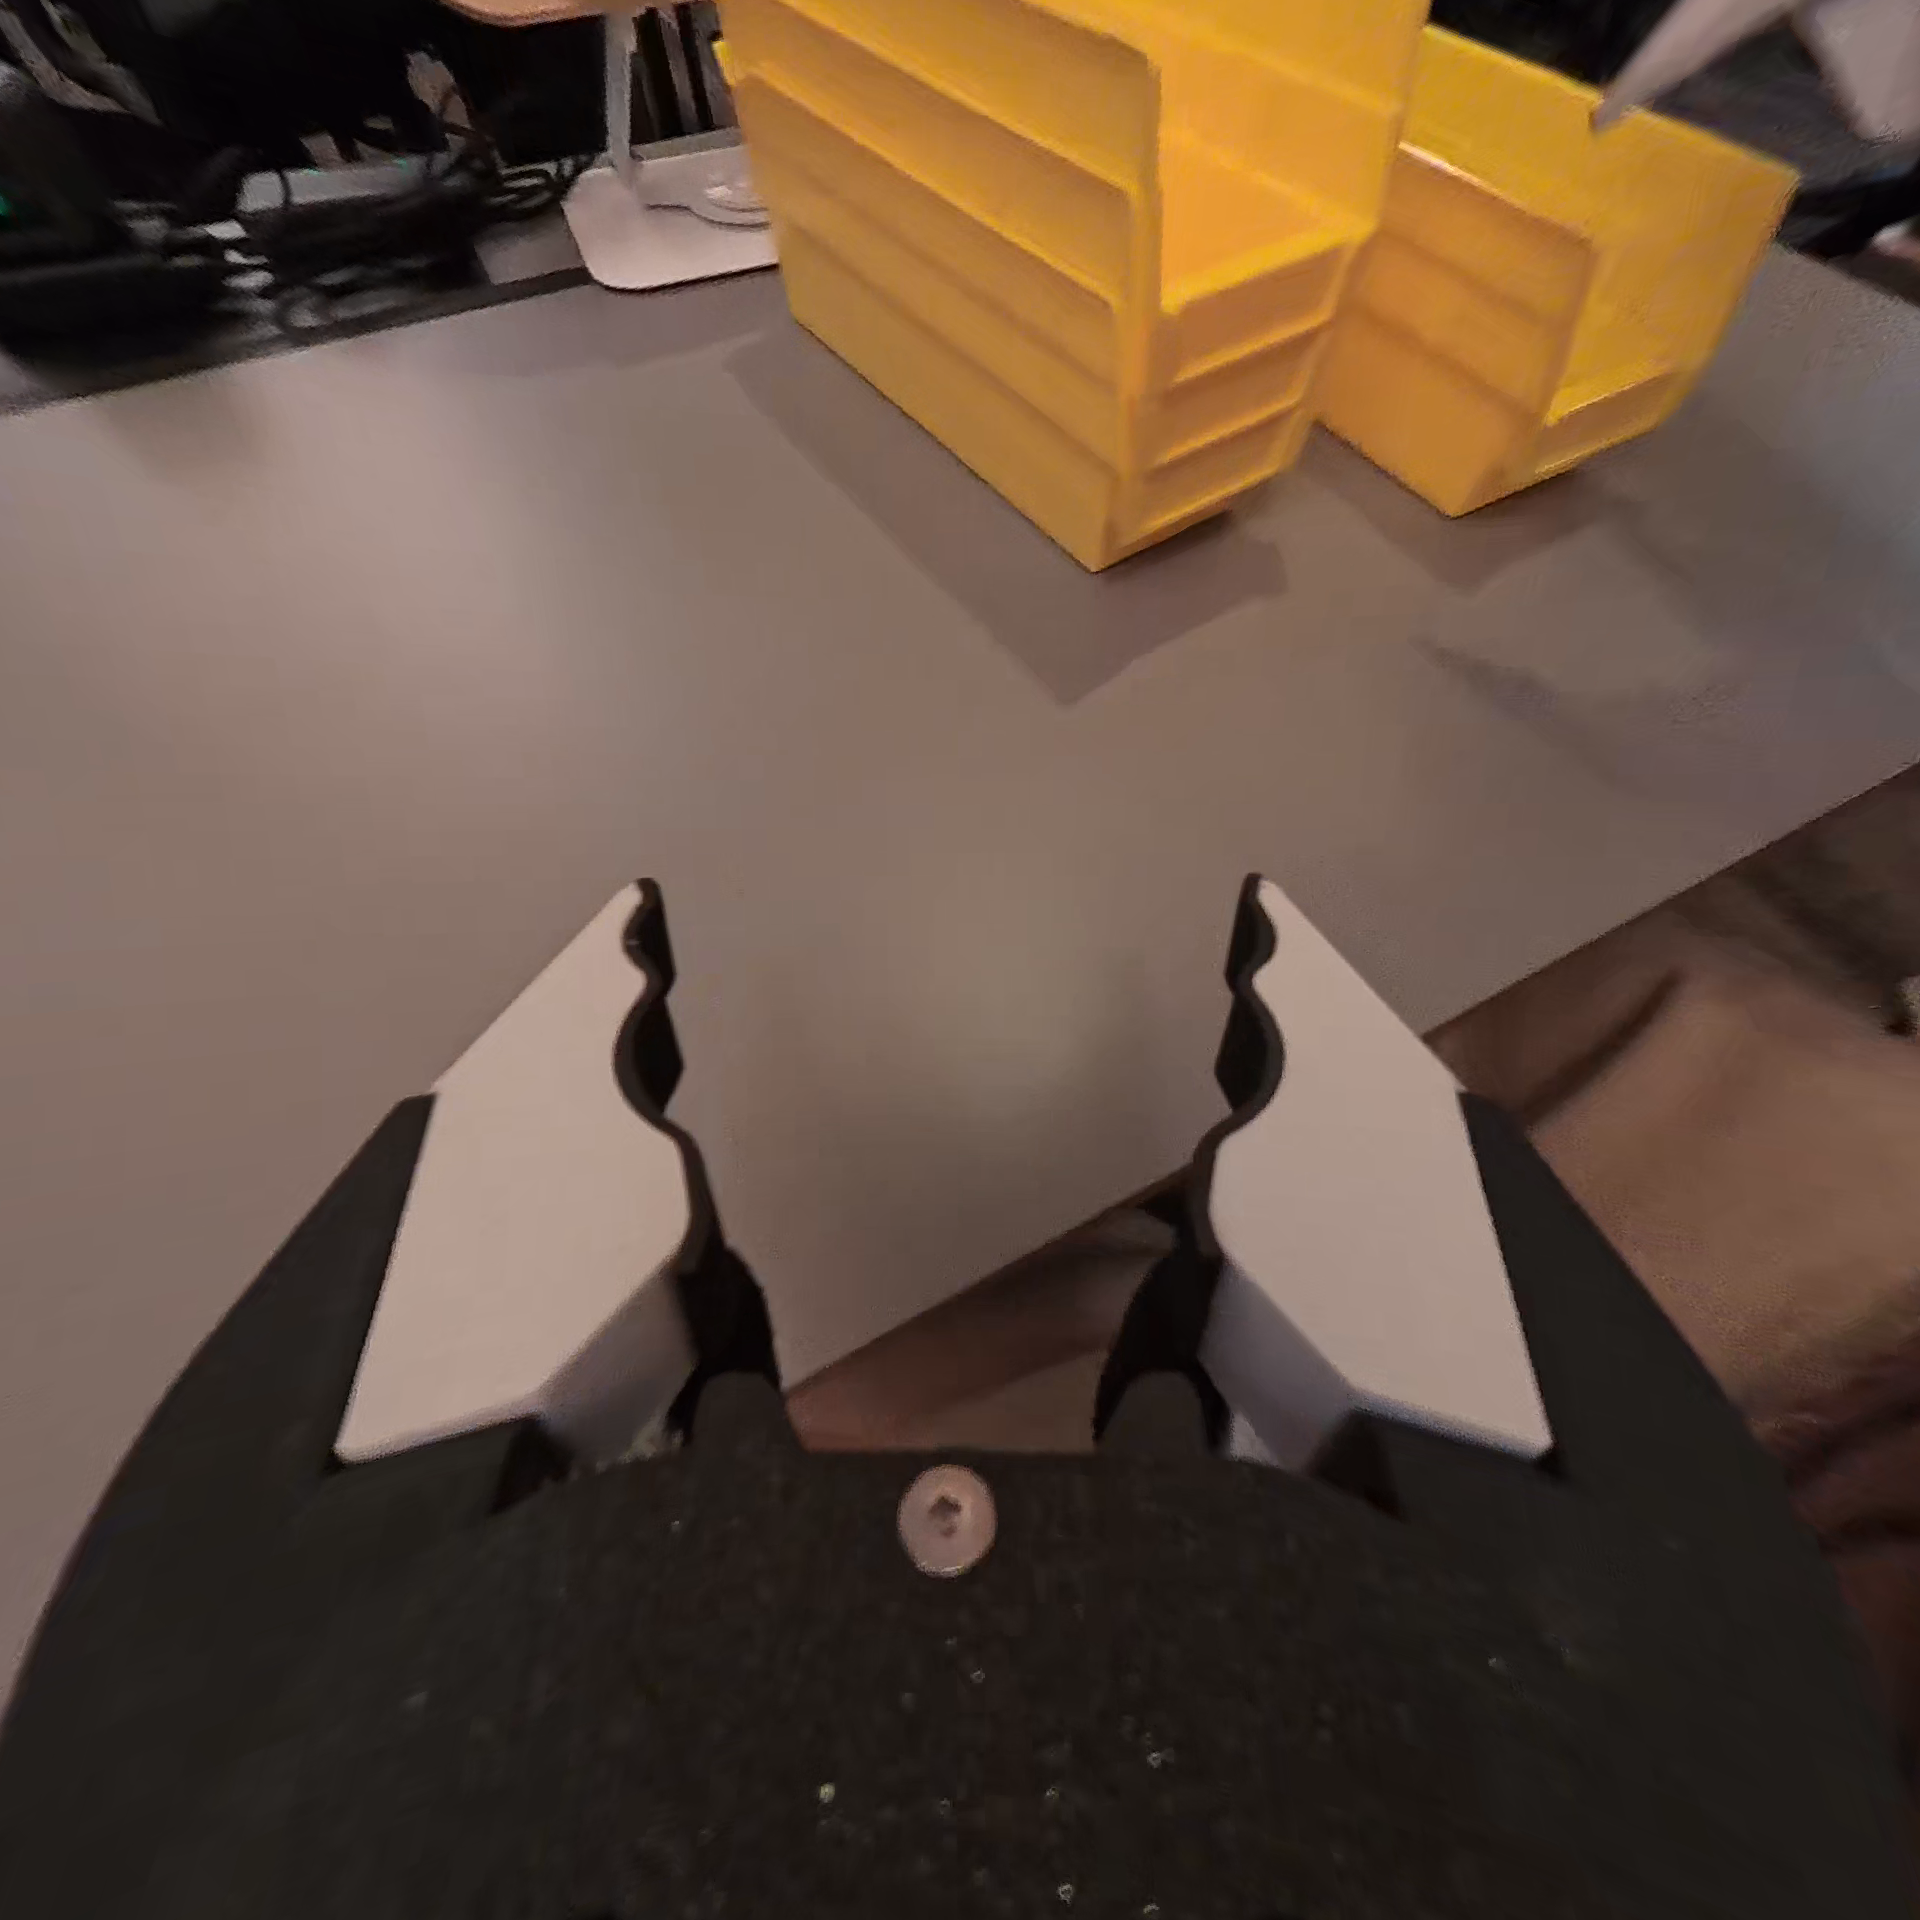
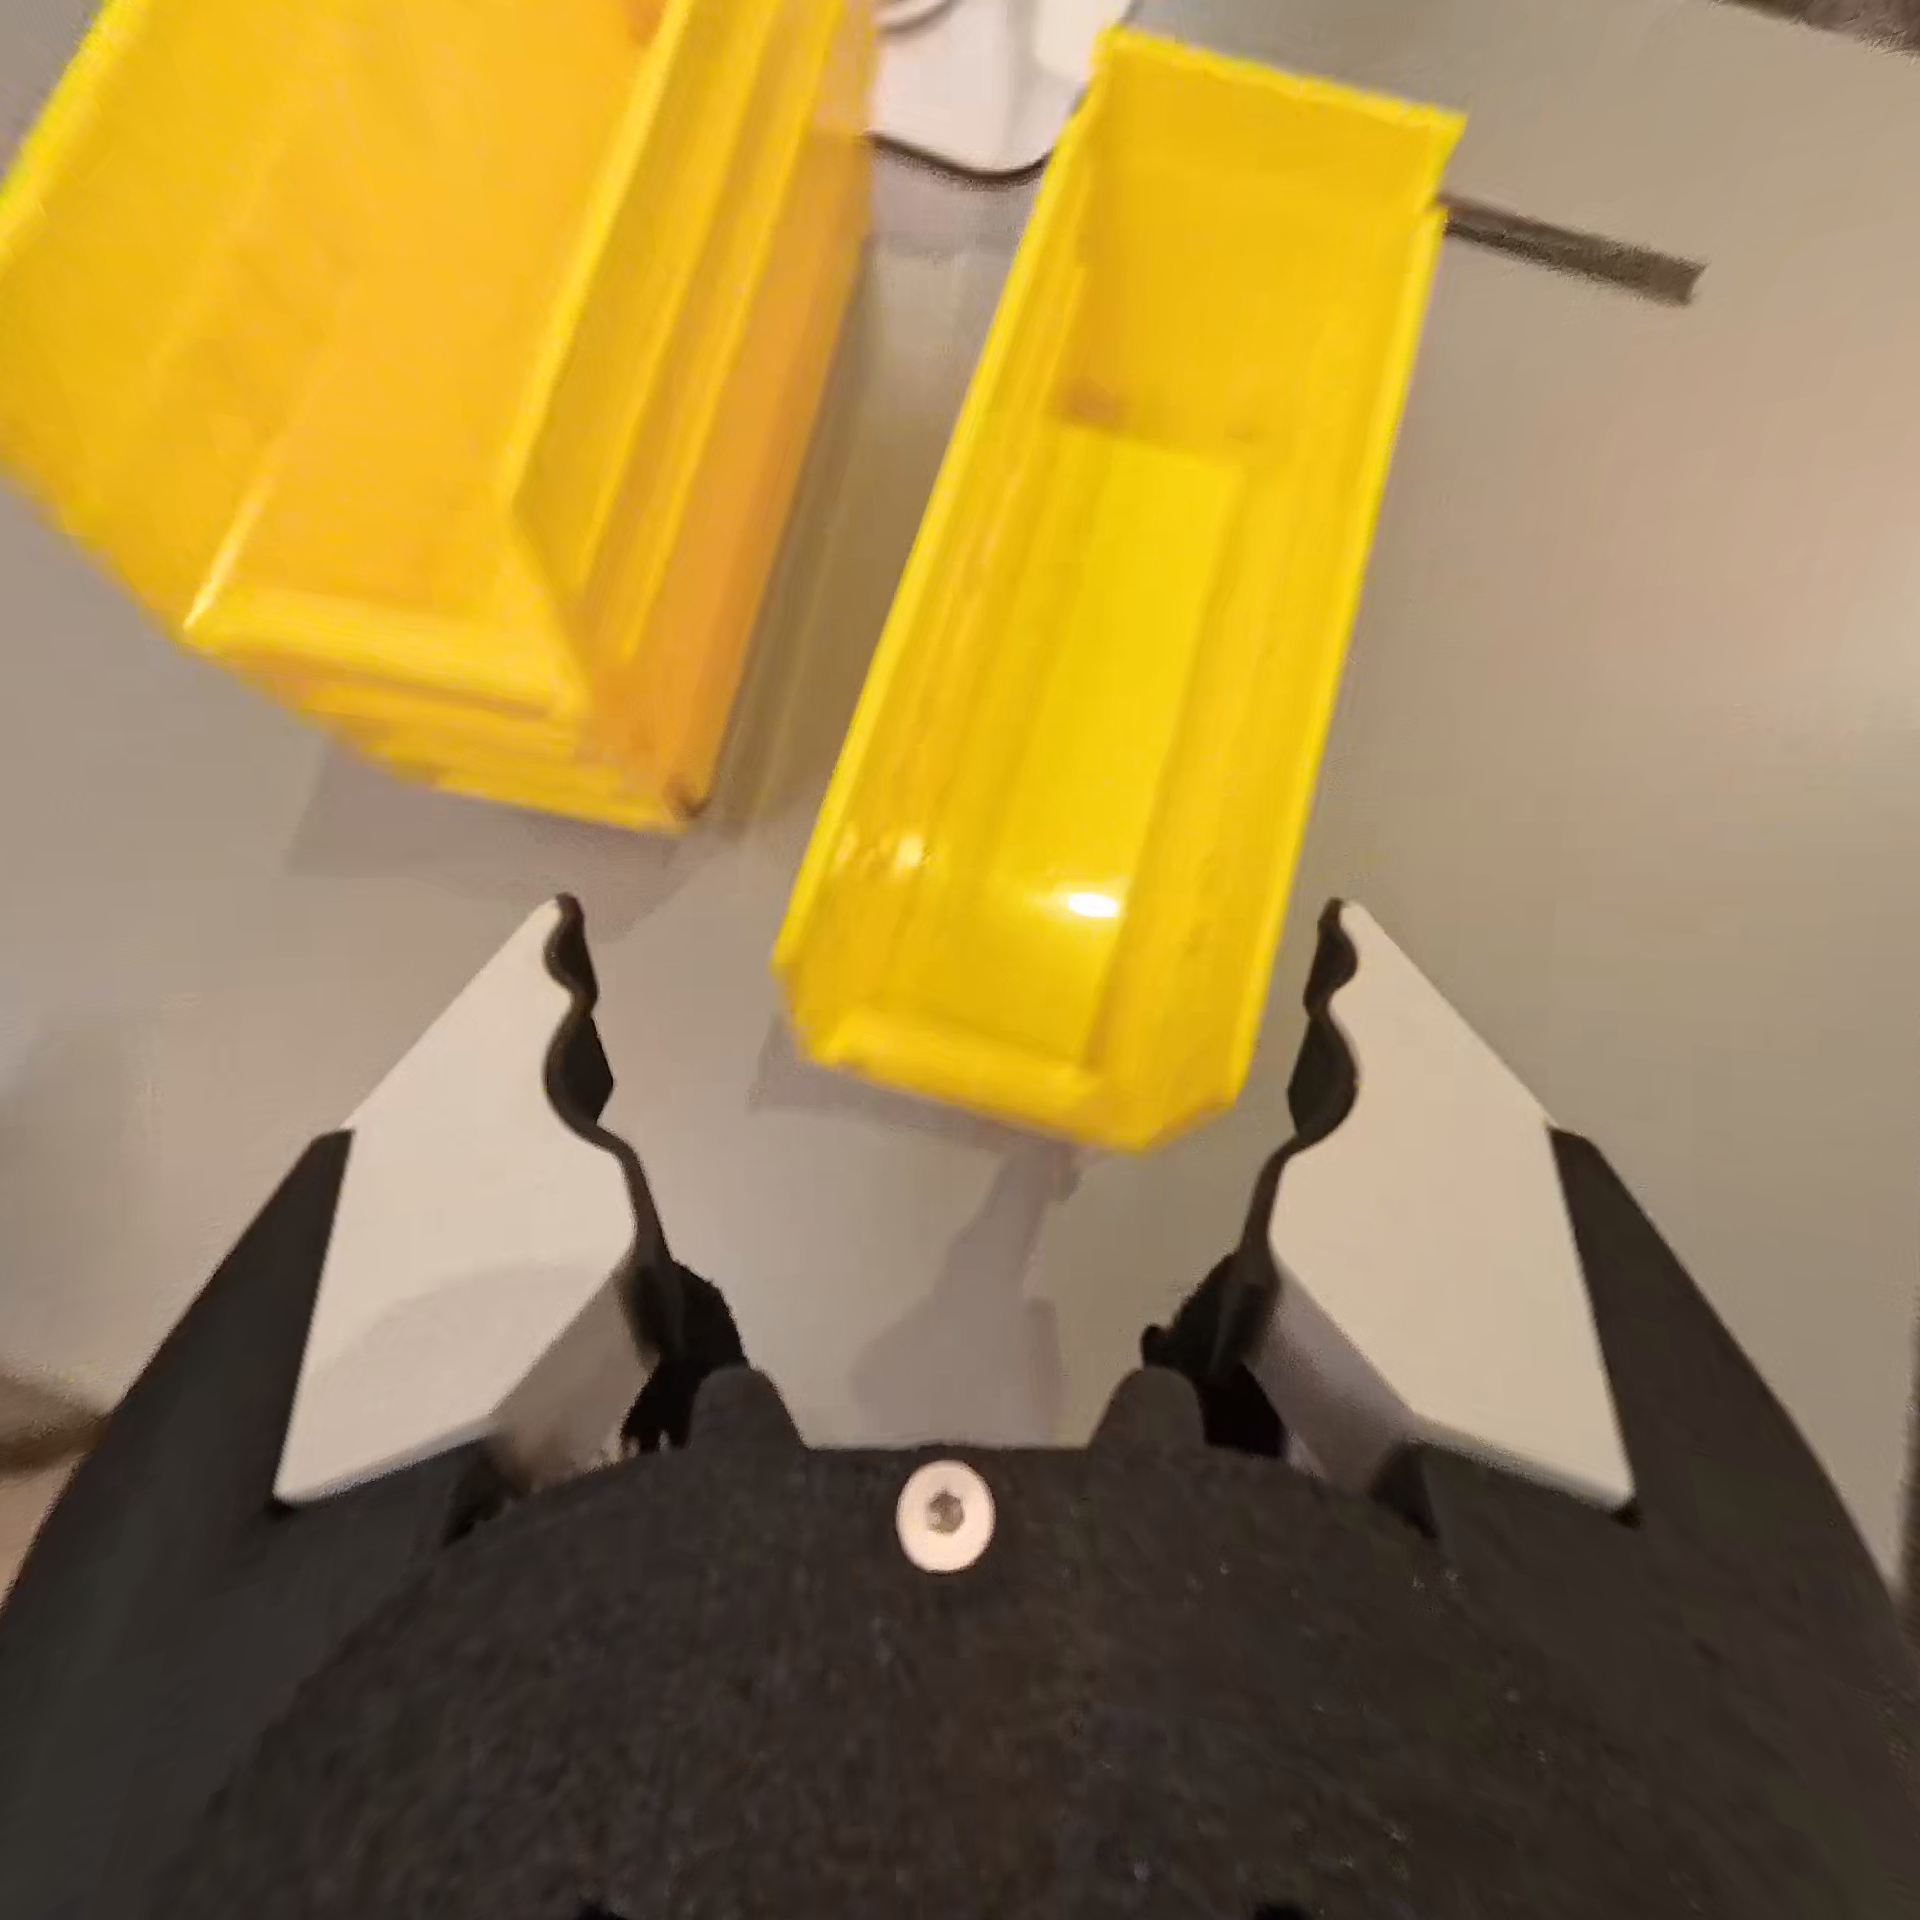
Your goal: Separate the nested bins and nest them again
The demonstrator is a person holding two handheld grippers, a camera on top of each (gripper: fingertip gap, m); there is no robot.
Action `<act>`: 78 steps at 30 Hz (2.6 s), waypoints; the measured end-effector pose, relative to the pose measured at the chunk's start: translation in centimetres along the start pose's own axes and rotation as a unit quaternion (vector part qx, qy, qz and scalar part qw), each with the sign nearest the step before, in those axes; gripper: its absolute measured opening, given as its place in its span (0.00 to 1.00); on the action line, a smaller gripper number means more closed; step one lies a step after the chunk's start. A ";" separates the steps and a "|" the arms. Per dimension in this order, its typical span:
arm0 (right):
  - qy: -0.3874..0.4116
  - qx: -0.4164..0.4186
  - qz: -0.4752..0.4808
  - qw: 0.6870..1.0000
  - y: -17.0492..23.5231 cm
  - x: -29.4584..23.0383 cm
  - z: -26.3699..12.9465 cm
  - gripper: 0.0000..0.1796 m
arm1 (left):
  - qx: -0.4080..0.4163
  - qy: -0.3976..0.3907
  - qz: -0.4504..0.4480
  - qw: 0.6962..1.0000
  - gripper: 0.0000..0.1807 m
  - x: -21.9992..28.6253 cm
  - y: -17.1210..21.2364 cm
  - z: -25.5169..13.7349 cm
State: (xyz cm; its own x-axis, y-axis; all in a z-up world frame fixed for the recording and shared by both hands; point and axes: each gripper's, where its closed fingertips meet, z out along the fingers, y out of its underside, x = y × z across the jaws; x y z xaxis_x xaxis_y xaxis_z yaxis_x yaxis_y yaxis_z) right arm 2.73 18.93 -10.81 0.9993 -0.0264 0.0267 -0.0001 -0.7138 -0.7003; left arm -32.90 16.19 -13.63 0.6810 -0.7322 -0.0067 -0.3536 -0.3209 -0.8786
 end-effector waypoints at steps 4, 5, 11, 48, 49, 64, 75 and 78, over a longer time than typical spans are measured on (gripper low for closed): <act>0.022 -0.086 0.029 0.996 -4.2 3.4 5.7 0.77 | 0.002 -0.003 0.018 1.000 0.57 -1.4 0.0 0.5; 0.027 -0.112 0.033 0.993 -4.5 3.9 7.1 0.77 | -0.005 0.003 0.007 1.000 0.57 -1.5 0.2 0.6; 0.040 -0.261 0.056 0.963 -2.7 4.2 12.5 0.75 | -0.035 0.025 -0.014 0.999 0.58 -1.4 1.2 1.0; -0.031 -0.252 0.048 0.966 -18.5 -9.9 9.4 0.53 | -0.038 0.101 -0.103 0.989 0.58 0.0 1.2 -0.2; -0.026 -0.256 0.044 0.965 -18.2 -9.9 9.8 0.54 | -0.039 0.102 -0.104 0.989 0.58 0.1 1.2 -0.2; 0.027 -0.289 0.069 0.955 -14.5 -10.3 12.6 0.69 | -0.078 0.110 -0.092 0.987 0.58 1.3 2.5 0.5; 0.005 -0.246 0.054 0.968 -14.3 -12.2 11.4 0.85 | -0.072 0.110 -0.087 0.987 0.58 1.5 2.3 0.3; -0.024 -0.143 0.049 0.988 -17.2 -12.7 8.8 0.84 | -0.065 0.101 -0.090 0.989 0.58 1.1 2.1 0.3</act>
State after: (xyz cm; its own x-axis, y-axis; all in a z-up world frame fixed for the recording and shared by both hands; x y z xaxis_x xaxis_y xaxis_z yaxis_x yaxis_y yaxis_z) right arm -9.58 37.68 -5.36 0.9945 -0.0772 -0.0711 -0.1015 -0.8786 -0.4666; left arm -32.72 14.92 -15.61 0.6024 -0.7577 0.2512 -0.3272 -0.5214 -0.7881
